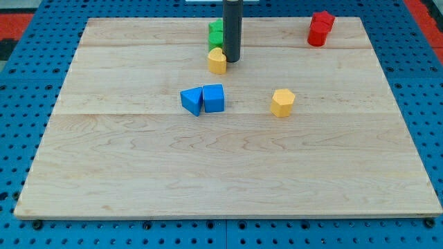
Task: Slide the yellow hexagon towards the yellow heart
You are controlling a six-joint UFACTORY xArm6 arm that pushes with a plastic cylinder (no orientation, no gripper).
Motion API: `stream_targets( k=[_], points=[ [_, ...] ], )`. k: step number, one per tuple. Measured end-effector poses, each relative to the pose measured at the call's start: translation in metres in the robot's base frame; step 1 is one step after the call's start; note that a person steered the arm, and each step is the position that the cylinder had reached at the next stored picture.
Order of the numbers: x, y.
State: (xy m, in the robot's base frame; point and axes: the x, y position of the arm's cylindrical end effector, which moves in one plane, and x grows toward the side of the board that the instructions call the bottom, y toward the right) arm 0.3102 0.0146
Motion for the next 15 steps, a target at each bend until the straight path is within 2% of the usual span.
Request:
stream_targets(
  k=[1, 2, 3, 5, 6, 7, 9, 10, 12, 14, 15],
  points=[
    [0.003, 0.001],
    [0.029, 0.034],
    [0.1, 0.049],
    [0.17, 0.022],
    [0.162, -0.008],
    [0.153, -0.01],
    [0.142, 0.135],
    [0.119, 0.106],
    [0.139, 0.086],
    [0.093, 0.023],
    [0.07, 0.054]
  ],
)
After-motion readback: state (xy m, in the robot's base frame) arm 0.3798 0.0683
